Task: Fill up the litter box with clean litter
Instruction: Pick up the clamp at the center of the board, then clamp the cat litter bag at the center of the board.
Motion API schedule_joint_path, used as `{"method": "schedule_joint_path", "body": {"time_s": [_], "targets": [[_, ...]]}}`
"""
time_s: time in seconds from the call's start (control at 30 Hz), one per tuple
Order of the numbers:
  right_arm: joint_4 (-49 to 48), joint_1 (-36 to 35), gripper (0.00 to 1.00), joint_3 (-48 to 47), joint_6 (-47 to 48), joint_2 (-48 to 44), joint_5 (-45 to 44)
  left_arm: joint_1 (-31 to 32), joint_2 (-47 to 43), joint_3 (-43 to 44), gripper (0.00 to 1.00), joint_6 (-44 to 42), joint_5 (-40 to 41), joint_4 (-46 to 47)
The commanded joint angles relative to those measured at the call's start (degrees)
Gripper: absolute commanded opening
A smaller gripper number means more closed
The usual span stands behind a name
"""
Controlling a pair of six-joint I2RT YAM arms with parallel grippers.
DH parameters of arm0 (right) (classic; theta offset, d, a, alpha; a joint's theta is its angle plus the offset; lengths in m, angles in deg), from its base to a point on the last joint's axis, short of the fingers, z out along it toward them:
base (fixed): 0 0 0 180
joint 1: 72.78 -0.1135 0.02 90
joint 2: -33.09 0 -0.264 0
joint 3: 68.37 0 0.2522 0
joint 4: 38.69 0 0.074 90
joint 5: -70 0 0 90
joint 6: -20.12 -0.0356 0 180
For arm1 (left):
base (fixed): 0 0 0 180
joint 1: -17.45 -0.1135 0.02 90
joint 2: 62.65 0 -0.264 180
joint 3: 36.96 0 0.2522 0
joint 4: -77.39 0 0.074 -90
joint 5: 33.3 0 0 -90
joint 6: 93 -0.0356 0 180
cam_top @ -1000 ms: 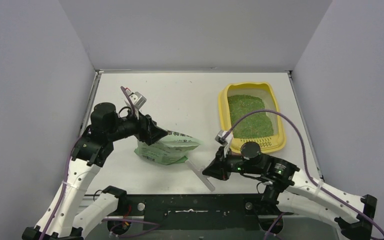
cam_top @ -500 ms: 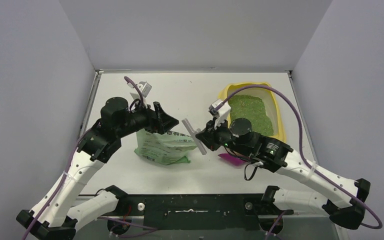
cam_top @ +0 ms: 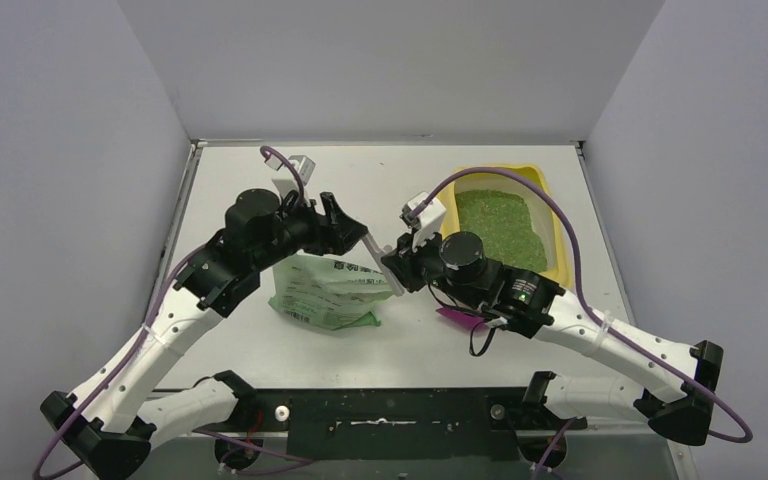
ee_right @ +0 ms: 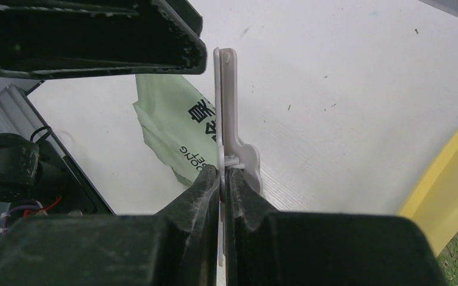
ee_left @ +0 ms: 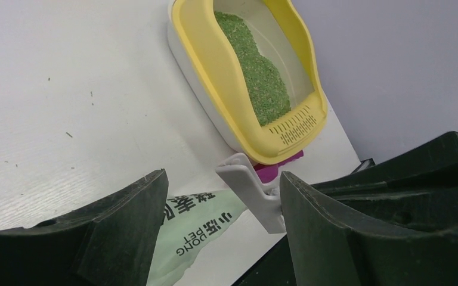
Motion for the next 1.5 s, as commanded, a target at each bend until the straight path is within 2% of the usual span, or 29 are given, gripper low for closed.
{"method": "schedule_joint_path", "body": {"time_s": [0.0,0.07,0.13,0.33,0.47,0.53,0.57,0.6,0.67,0.7,0.73,0.9,0.97,1.03,1.17,1.37,1.47], "targets": [[-6.7,-0.5,0.0,-3.2,0.2,0.0,-0.6,0.6,2.3,1.1,0.64,1.2,2.1,6.4],[-7.5,-0.5,0.0,-3.1,0.1,0.4,-0.3,0.6,3.3,1.6,0.57,1.3,1.2,6.9],[-8.0,-0.6,0.0,-3.1,0.0,0.8,-0.9,0.7,4.0,1.9,0.55,1.3,0.4,6.1],[-11.3,-0.6,0.0,-1.9,0.0,1.4,-2.3,0.9,3.9,-0.5,0.35,2.6,-1.3,7.4],[-10.6,-0.7,0.0,-2.5,0.4,2.6,-1.1,1.0,3.7,-0.7,0.02,2.1,-1.5,7.7],[-9.2,-0.8,0.02,-3.0,0.6,2.8,0.0,0.9,3.4,-0.8,0.0,1.8,-1.3,7.6],[-8.5,-0.7,0.1,-3.2,0.6,2.7,0.1,0.9,3.2,-0.7,0.0,1.4,-1.1,7.6],[-7.6,-0.7,0.24,-3.3,0.6,2.5,0.1,0.9,3.1,-0.8,0.0,1.2,-1.0,7.6],[-5.3,-0.5,0.59,-3.3,0.5,1.8,0.1,0.7,2.8,-0.8,0.0,0.8,-0.9,7.6],[-3.8,-0.4,0.71,-3.6,0.4,1.5,0.1,0.7,2.7,-0.6,0.0,0.4,-0.9,7.4],[-2.3,0.0,0.76,-4.1,0.2,1.1,0.2,0.6,2.7,-0.3,0.0,0.1,-0.9,7.0],[1.2,3.9,0.85,-4.7,-1.6,-0.6,3.0,-0.6,1.8,-0.4,0.0,0.3,-2.4,7.1],[0.0,7.3,0.85,-3.6,-3.3,-1.1,8.2,-1.0,1.3,-1.0,0.0,1.1,-4.0,8.9],[-1.8,10.8,0.8,-3.0,-4.6,-0.6,16.2,-1.0,1.1,-1.2,0.0,1.8,-4.7,9.4],[-4.6,11.8,0.74,-3.6,-5.7,1.6,24.2,-1.1,0.8,-1.4,0.0,2.5,-5.1,10.0],[-6.7,11.8,0.72,-4.2,-6.2,4.1,26.5,-1.2,1.2,-1.3,0.0,3.5,-5.6,10.8],[-6.6,11.8,0.64,-4.8,-6.0,5.4,26.4,-1.3,1.1,-1.6,0.0,4.1,-5.7,11.4]]}}
